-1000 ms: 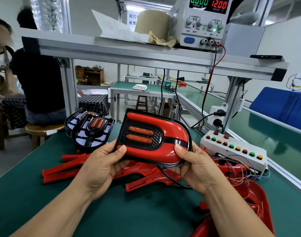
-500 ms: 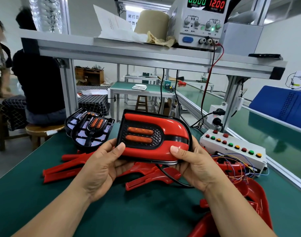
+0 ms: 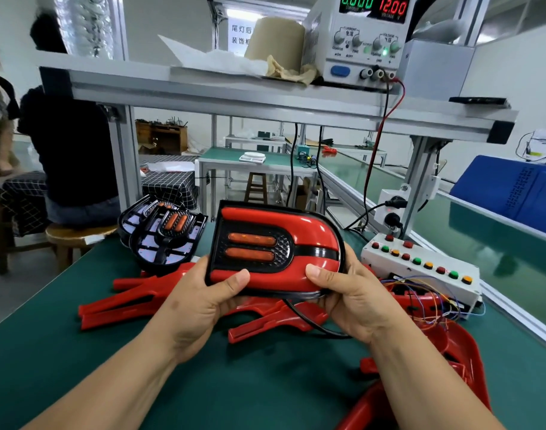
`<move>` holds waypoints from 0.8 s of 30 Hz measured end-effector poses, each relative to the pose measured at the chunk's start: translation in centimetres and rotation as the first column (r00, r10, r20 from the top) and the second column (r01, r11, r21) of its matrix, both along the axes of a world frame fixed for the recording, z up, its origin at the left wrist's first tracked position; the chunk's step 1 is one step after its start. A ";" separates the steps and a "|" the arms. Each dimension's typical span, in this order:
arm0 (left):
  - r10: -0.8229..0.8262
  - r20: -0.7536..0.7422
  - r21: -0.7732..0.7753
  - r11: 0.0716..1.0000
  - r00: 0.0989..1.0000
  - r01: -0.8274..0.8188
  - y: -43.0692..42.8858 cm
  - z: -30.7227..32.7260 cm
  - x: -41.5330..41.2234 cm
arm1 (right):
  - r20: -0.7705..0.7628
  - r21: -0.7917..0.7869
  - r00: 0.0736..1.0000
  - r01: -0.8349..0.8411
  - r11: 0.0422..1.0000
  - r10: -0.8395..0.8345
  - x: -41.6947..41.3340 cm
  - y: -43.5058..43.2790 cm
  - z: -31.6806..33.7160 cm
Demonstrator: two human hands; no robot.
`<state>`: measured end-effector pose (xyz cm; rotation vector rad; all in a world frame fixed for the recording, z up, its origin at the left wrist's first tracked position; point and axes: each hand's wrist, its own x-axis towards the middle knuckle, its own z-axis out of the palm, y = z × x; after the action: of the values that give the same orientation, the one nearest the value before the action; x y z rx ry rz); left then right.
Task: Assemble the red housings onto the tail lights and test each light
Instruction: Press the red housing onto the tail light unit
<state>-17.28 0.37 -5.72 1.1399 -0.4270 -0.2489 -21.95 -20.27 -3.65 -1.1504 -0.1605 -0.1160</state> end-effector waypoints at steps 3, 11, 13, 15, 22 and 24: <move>-0.019 -0.047 -0.056 0.998 0.999 0.016 -0.2 0.1 0.1 | -0.003 -0.031 1.000 -0.016 0.999 0.016 -0.3 -0.3 0.6; 0.007 -0.170 -0.170 0.985 0.986 -0.036 0.4 0.5 0.1 | -0.001 -0.445 0.793 0.546 0.710 -0.610 -1.8 -6.4 3.1; 0.027 -0.182 -0.165 0.985 0.983 -0.058 0.8 0.7 -0.1 | 0.051 -0.632 0.767 0.521 0.574 -0.640 -2.4 -7.8 3.0; 0.034 -0.195 -0.157 0.985 0.980 -0.066 1.2 1.0 -0.4 | 0.025 -0.776 0.826 0.371 0.509 -0.564 -3.1 -7.8 3.0; 0.028 -0.219 -0.082 0.996 0.975 -0.047 3.4 1.8 -2.1 | 0.192 -0.976 0.870 0.218 0.005 -0.454 -0.6 -4.6 1.2; 0.088 -0.248 -0.035 0.994 0.965 -0.100 4.0 0.8 -2.5 | 0.165 -0.985 0.908 0.168 -0.026 -0.386 0.4 -4.3 0.1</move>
<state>-19.81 4.39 -4.87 1.0639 -0.1574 -0.2920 -21.59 -24.56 -3.56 -2.7108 0.2360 -0.3065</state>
